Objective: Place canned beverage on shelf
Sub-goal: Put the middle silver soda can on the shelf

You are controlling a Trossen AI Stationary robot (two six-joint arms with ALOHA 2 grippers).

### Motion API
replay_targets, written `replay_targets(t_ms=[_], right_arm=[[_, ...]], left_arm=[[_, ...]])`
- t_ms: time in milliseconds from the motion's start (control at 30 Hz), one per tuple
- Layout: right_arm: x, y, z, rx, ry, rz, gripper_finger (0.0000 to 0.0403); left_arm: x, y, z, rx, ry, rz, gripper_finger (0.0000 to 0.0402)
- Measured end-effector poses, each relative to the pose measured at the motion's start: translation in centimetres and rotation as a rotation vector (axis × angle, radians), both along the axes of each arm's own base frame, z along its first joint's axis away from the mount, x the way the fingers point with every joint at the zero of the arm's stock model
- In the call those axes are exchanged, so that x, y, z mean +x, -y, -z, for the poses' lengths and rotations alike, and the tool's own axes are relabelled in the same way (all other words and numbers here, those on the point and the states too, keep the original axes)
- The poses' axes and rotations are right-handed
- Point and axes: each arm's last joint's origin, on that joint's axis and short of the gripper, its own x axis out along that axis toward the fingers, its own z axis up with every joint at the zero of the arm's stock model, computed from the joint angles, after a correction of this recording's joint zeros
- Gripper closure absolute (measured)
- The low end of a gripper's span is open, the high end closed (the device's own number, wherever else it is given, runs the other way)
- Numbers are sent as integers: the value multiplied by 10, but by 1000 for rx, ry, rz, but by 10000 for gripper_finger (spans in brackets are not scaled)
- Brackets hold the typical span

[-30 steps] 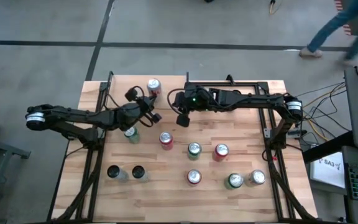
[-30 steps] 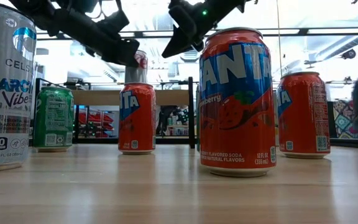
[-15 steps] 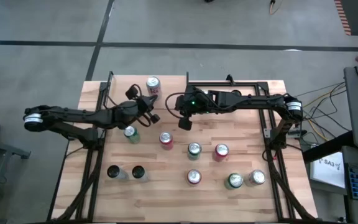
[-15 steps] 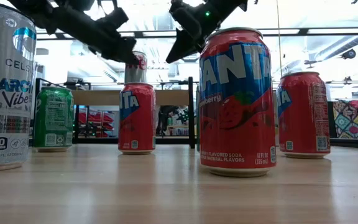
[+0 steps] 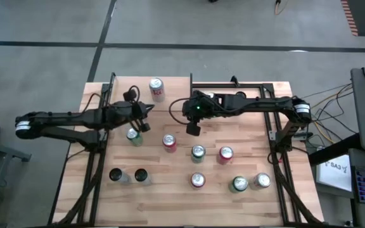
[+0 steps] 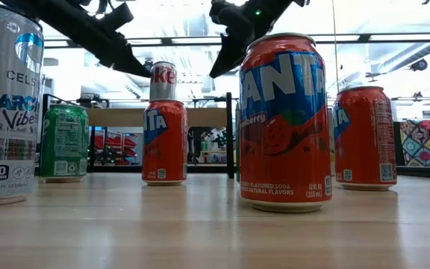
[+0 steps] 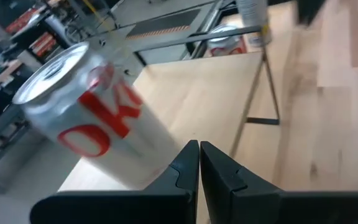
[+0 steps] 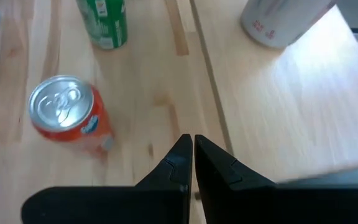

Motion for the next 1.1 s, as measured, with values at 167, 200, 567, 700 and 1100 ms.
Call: replay_targets(t_ms=[167, 200, 567, 700, 1100], right_arm=[[-8, -5, -9, 7, 3, -4, 394], [-9, -7, -11, 7, 4, -5, 394], [-16, -26, -19, 36, 10, -30, 394], [-15, -32, -20, 41, 18, -38, 394], [-16, -46, -8, 20, -7, 16, 394]], left_arm=[[3, -13, 2, -4, 17, -62, 402], [5, -16, 4, -5, 22, -75, 402], [20, -35, 16, -36, 48, -153, 402], [21, -39, 16, -41, 73, -181, 402], [17, -42, 15, -34, 75, -250, 402]])
